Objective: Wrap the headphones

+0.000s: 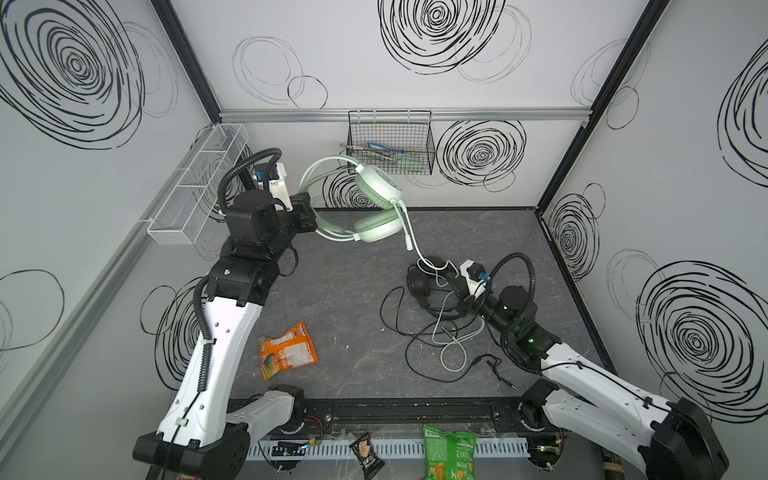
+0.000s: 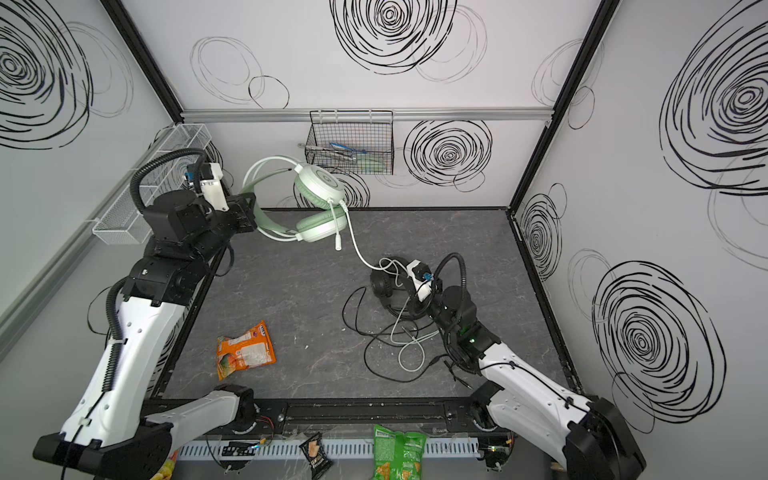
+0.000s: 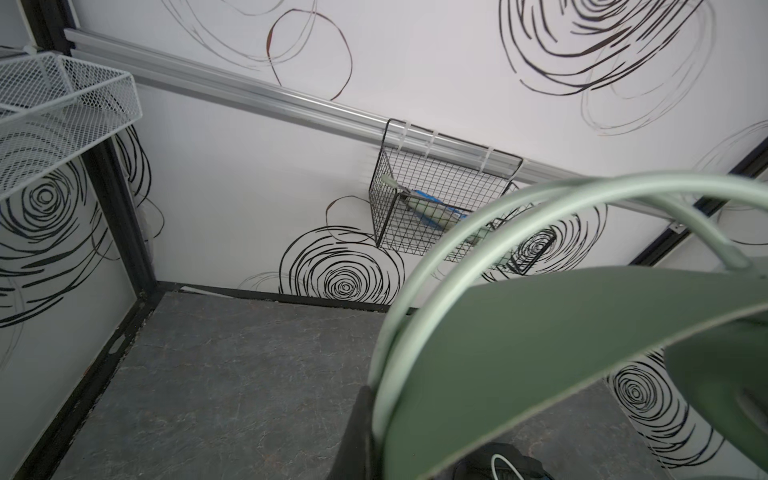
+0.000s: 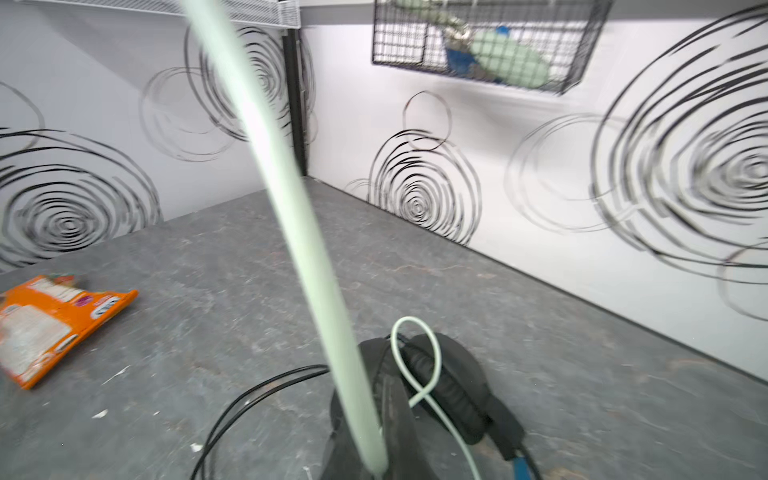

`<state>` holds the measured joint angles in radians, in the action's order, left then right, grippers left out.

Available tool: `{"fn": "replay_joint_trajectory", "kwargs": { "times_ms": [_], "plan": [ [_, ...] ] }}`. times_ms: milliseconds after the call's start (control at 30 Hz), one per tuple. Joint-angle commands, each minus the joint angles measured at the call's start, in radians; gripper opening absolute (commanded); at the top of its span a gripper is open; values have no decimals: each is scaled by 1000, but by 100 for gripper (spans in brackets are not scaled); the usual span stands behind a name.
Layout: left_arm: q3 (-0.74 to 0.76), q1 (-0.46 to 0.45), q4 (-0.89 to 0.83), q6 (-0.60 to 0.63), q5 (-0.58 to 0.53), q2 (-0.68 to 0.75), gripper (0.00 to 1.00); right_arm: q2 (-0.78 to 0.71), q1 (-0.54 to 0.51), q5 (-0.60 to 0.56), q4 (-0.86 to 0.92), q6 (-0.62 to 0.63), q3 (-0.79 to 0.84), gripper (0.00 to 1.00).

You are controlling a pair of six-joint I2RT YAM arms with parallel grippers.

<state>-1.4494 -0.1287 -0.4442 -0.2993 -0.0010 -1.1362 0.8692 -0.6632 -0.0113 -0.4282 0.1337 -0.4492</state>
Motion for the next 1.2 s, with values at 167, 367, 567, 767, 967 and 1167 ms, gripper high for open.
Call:
{"fn": "replay_joint_trajectory", "kwargs": {
  "times_ms": [167, 367, 567, 767, 967, 1167],
  "plan": [
    [124, 13, 104, 49, -112, 50, 0, -78, -178, -470, 259, 185, -190, 0],
    [225, -6, 108, 103, -183, 84, 0, -24, -461, -767, 225, 414, -292, 0],
    [282, -23, 94, 148, -214, 122, 0, 17, -682, -907, 147, 588, -343, 0],
    [306, -4, 96, 130, -187, 151, 0, -45, -711, -877, 178, 543, -327, 0],
    [279, 41, 109, 94, -150, 138, 0, -173, -673, -804, 154, 496, -240, 0],
    [176, 135, 133, 14, -62, 71, 0, -241, -550, -717, 202, 387, -209, 0]
  ]
}}
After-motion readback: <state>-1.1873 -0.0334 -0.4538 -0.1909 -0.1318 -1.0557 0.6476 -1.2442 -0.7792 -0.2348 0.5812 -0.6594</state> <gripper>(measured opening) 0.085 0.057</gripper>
